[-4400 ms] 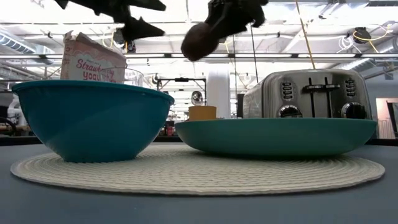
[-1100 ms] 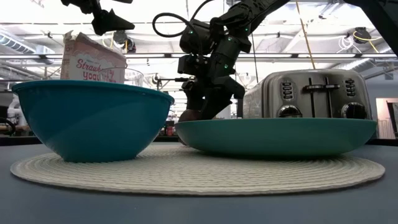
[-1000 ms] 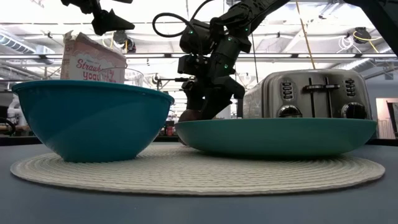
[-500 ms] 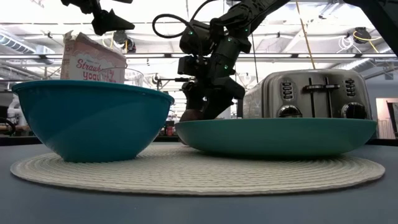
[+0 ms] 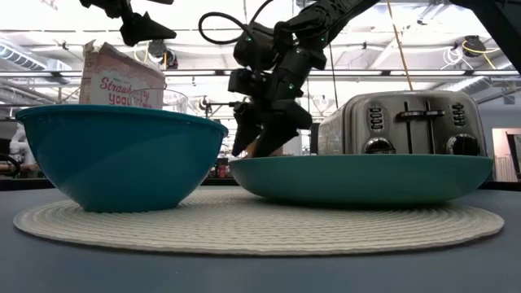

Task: Arrange a breakfast setting
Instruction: Put the blue patterned spoon on the table to the left of the white placemat

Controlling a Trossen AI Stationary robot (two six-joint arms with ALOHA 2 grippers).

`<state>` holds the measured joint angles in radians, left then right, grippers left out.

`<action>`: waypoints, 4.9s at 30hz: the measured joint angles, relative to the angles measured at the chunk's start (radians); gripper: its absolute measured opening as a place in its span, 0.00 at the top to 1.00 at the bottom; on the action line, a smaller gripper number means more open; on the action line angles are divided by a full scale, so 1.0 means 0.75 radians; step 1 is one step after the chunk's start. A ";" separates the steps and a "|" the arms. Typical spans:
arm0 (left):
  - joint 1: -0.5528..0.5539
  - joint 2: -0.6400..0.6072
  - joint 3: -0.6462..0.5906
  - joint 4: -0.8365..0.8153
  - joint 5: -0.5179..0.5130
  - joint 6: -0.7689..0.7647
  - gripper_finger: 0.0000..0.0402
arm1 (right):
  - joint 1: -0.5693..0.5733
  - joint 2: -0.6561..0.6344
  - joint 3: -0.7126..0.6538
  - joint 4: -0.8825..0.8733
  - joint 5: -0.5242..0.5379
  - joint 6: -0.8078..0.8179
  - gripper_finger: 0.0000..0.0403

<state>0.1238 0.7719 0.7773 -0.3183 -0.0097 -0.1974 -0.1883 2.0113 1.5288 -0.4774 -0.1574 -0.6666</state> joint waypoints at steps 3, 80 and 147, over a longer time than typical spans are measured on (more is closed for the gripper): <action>0.000 0.000 0.000 0.000 0.000 0.000 0.06 | 0.000 -0.005 0.000 0.031 0.000 0.000 0.10; -0.010 0.001 0.000 0.009 0.000 -0.019 0.06 | -0.340 -0.327 -0.273 0.580 0.452 1.175 0.10; -0.010 0.001 0.000 0.006 0.001 -0.024 0.06 | -0.305 -0.106 -0.500 1.029 0.378 1.293 0.57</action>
<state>0.1162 0.7723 0.7773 -0.3134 -0.0093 -0.2153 -0.4169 1.9316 1.1538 0.2942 0.1263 0.3032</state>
